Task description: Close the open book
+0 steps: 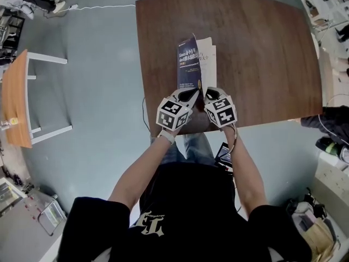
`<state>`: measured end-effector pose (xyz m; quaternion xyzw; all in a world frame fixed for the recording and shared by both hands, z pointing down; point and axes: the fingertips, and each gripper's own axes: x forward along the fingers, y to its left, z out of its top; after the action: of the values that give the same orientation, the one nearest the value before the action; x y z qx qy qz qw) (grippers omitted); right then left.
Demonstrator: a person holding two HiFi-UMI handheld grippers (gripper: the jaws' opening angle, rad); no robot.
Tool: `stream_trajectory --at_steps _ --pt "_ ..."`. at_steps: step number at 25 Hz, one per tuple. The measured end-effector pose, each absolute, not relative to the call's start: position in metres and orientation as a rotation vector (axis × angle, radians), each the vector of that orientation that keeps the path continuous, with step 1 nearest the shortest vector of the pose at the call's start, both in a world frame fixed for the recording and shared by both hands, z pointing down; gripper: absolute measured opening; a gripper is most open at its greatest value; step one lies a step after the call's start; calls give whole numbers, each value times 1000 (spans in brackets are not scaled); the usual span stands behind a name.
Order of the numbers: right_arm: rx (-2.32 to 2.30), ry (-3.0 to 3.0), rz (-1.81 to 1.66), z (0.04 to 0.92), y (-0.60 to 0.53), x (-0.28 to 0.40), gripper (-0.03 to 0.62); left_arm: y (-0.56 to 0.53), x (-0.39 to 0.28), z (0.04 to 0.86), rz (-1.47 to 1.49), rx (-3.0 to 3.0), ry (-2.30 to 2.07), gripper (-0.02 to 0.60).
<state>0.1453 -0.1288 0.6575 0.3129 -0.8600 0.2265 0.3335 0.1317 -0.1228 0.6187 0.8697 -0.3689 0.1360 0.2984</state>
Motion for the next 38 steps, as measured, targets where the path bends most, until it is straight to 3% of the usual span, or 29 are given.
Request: stream_trajectory --at_steps 38 --pt "1039 -2085 724 693 -113 224 3 -140 171 691 616 2290 -788 5"
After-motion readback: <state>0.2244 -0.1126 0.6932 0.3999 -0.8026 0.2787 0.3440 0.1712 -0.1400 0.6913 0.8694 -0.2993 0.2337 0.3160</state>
